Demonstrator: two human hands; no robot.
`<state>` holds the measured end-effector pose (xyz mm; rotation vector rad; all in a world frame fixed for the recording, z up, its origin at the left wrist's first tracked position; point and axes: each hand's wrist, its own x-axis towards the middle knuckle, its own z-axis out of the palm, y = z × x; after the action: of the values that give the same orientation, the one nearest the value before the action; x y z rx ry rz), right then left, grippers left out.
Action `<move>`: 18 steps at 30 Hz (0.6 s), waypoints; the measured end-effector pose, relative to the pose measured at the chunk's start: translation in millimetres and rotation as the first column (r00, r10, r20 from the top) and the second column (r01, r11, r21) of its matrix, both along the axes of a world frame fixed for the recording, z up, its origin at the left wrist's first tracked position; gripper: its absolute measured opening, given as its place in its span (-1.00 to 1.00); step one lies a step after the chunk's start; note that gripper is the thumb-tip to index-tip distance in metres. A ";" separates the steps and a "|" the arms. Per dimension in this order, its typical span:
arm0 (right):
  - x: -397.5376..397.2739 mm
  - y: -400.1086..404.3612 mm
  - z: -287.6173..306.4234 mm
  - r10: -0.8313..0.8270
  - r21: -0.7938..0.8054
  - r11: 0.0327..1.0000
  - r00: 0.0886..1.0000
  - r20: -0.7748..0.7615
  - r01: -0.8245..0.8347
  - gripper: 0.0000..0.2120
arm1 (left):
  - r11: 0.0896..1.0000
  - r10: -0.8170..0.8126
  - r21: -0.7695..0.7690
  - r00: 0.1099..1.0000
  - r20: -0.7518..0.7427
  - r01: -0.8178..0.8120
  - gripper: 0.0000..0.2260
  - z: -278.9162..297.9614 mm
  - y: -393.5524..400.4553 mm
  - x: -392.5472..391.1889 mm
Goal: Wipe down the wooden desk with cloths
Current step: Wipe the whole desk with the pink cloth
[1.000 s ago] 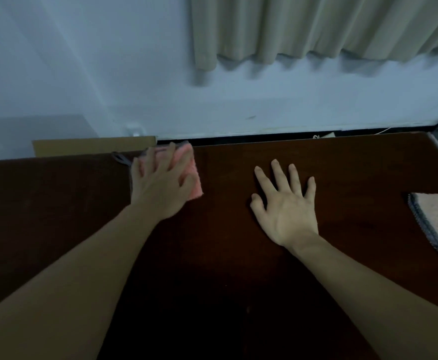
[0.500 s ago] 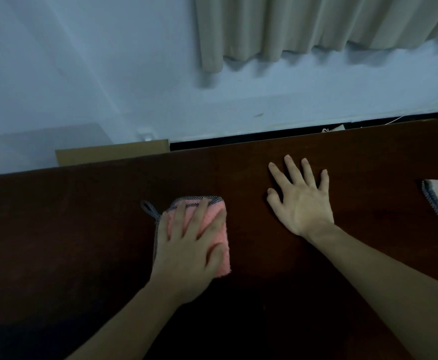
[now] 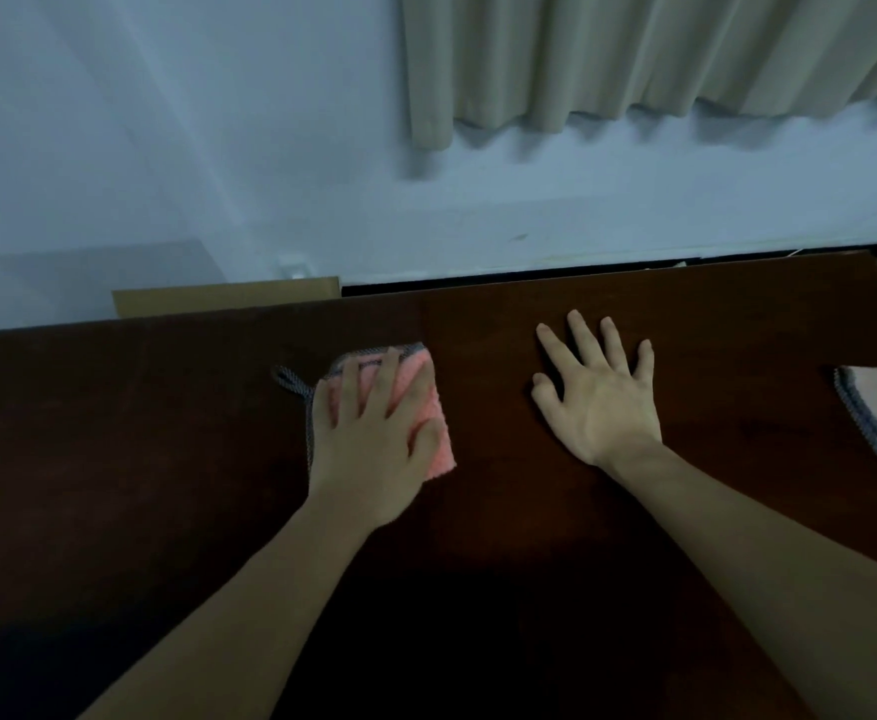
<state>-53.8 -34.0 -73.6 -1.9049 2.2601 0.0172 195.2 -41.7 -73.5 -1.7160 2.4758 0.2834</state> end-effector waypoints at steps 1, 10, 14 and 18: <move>0.1 -0.5 -0.2 0.001 0.001 1.000 1.000 0.003 -0.001 -0.41 | 0.999 -0.028 0.018 1.000 -0.001 0.028 -0.43 1.7 13.6 1.9; -0.7 -0.2 -1.1 0.014 0.006 1.000 1.000 -0.015 -0.013 -0.41 | 0.972 -0.224 0.067 0.974 -0.027 0.225 -0.41 3.7 45.4 16.7; -2.0 0.6 -1.1 0.009 -0.002 1.000 1.000 -0.006 -0.009 -0.41 | 0.991 -0.130 -0.020 0.990 0.063 0.131 -0.49 -3.6 -10.4 4.0; -1.2 0.3 -0.8 0.014 -0.006 1.000 1.000 0.000 -0.014 -0.41 | 0.998 -0.021 -0.057 1.000 0.016 0.022 -0.49 -6.3 -39.4 -9.6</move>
<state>-55.0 -33.7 -74.4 -1.9237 2.2496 0.0119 185.6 -81.1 -79.8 -1.7045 2.5132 0.1981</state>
